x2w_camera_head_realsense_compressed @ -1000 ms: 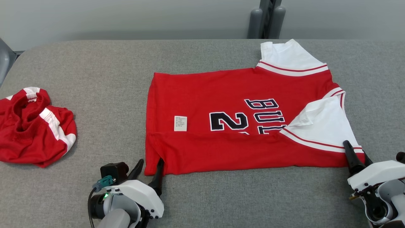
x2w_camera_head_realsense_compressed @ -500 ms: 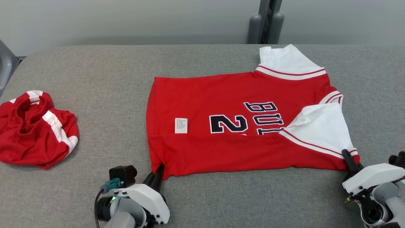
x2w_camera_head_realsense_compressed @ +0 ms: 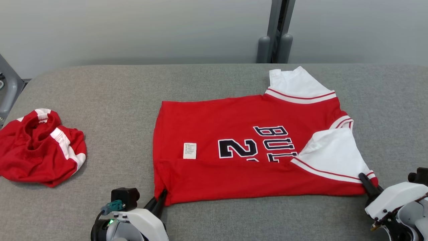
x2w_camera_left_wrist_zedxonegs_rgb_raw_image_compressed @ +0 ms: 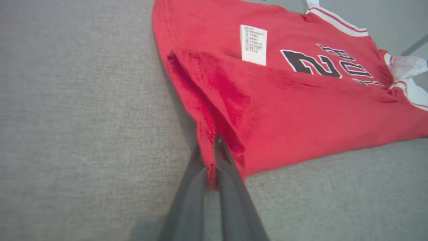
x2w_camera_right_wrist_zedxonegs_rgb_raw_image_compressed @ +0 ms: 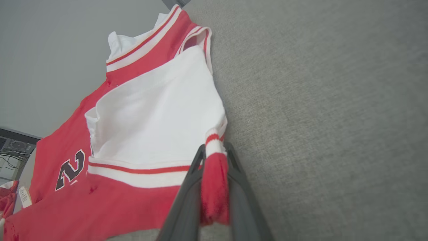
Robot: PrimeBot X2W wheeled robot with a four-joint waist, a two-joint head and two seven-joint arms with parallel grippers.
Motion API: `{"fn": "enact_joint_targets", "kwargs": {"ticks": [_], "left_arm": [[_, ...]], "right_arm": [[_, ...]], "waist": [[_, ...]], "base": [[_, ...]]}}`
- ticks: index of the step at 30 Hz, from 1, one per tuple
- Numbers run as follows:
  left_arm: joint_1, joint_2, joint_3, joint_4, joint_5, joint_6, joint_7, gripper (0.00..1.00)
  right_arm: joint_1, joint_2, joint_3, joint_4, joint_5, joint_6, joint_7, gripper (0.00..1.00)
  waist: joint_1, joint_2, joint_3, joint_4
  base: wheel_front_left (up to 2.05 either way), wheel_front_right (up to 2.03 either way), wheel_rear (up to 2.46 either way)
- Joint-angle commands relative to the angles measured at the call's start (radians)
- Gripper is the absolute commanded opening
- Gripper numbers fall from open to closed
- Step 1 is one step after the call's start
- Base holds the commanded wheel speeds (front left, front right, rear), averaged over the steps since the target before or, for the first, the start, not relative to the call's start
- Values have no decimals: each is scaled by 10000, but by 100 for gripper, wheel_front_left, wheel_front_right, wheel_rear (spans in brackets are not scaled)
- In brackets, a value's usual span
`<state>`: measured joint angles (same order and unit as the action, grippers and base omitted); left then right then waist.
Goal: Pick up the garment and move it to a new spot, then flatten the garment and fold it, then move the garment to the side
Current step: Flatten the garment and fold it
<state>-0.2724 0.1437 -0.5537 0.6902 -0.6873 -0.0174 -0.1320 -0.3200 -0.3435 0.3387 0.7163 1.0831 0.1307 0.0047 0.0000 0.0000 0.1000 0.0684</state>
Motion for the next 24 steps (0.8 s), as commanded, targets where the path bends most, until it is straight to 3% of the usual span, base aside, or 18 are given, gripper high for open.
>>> {"fn": "enact_joint_targets", "kwargs": {"ticks": [1,13,18,24], "left_arm": [[152,245,-16,-154,76,-3,74,0],[1476,1448,-485,-1793,146,58,1232,0],[2281,1988,-440,-2816,-41,332,1621,0],[2990,2202,-489,-3816,-210,667,1878,0]], "right_arm": [[209,-226,59,-130,116,2,209,0],[1344,-874,-150,-856,297,0,1573,0],[2259,-690,-674,-1338,530,-2,1860,0],[3709,-327,-1553,-2486,687,0,2524,0]], "waist": [[0,0,-174,-35],[0,0,-783,-40],[0,0,-979,-26],[0,0,-1022,-42]], "base": [[0,0,0],[0,0,0],[0,0,0],[0,0,0]]}}
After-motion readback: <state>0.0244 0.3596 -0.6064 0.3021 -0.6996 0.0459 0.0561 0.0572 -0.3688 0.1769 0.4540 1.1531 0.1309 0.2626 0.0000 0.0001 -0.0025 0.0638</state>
